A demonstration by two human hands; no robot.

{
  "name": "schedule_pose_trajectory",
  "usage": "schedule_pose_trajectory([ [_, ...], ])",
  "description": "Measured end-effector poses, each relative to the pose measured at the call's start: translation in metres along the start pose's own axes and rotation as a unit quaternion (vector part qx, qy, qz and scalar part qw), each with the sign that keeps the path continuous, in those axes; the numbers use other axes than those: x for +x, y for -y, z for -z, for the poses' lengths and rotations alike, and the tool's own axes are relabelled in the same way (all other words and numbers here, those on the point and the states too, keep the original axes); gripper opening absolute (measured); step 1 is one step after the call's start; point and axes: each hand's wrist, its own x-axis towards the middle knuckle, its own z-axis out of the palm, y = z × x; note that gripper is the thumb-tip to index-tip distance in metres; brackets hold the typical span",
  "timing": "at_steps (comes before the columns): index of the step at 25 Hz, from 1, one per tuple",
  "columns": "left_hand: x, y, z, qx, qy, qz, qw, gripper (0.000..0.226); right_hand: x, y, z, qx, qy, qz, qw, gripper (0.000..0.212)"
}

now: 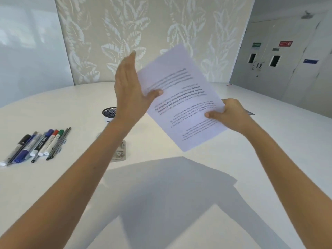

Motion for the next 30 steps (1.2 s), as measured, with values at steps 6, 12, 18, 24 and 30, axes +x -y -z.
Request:
schedule_pose_trajectory([
  [6,-0.001,0.037,0.016,-0.149,0.305,0.143,0.93,0.032,0.004,0.008,0.015,-0.163,0.071,0.075,0.981,0.017],
  [12,-0.032,0.048,0.007,-0.294,0.298,0.189,0.888,0.006,0.001,-0.015,0.04,-0.042,-0.034,0.094,0.994,0.01],
  [18,-0.052,0.059,0.0,-0.391,0.227,0.249,0.856,0.015,-0.014,-0.042,0.031,0.403,-0.051,0.039,0.913,0.034],
  [24,-0.073,0.041,-0.017,-0.386,0.182,0.268,0.863,0.012,-0.028,-0.052,-0.028,0.444,-0.057,-0.001,0.894,0.027],
  [30,-0.102,0.04,-0.026,-0.365,0.157,0.356,0.846,0.009,-0.048,-0.063,-0.068,0.455,-0.095,-0.089,0.881,0.024],
])
